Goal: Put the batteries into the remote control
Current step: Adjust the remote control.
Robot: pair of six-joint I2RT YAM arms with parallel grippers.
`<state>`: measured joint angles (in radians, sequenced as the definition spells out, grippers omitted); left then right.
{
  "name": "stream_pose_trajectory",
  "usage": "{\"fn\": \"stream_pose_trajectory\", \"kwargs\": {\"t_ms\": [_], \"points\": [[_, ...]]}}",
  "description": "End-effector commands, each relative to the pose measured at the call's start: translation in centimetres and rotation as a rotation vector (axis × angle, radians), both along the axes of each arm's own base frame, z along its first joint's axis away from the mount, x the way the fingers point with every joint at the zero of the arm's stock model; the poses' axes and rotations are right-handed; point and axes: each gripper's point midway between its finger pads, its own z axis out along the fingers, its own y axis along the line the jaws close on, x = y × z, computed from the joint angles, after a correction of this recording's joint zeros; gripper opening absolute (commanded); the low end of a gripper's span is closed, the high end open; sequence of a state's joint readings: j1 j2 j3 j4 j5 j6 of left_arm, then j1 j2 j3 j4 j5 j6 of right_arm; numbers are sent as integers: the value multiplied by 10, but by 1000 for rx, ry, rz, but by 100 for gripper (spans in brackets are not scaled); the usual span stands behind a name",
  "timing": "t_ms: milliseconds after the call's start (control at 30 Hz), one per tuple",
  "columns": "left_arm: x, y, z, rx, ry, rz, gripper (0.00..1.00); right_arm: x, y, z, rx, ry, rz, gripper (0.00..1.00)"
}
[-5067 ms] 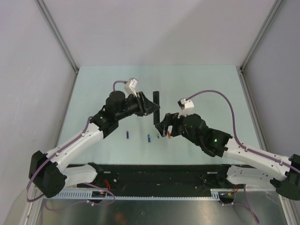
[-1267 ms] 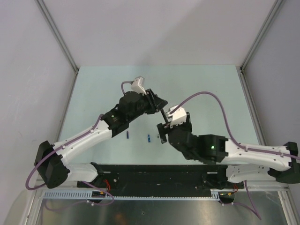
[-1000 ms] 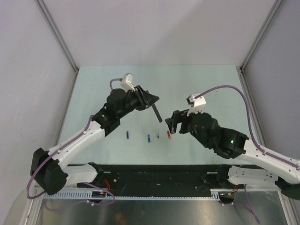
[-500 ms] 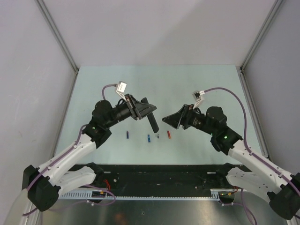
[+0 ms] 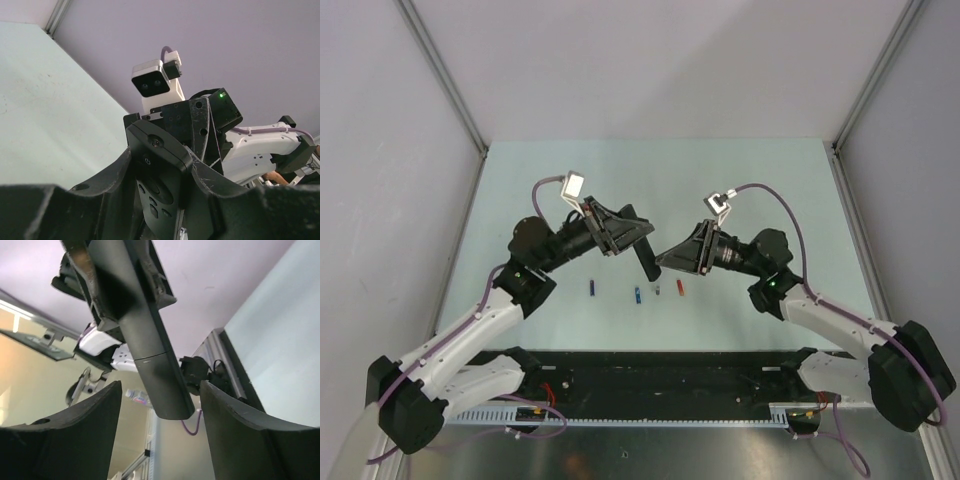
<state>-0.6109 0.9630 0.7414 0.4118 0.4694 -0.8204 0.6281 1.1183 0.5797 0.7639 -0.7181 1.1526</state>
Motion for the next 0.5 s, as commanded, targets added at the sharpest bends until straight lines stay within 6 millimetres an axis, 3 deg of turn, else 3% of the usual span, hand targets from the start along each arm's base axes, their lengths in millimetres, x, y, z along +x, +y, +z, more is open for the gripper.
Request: {"fn": "stream_pose_trajectory", "kwargs": {"t_ms": [0,200,400,467], "points": [[-8,0,21,-56,-53,-35,0,-18,2,23,100,-66,104,66],[-12,-2,21,-71,-46,-54,0,-28,10,21,149,-42,205,56],[-15,-3,19,-79,-44,-67,0,-34,10,26,221,-52,273,39],[-17,-4,18,-77,-42,-77,0,-35,10,26,239,-46,288,28]]}}
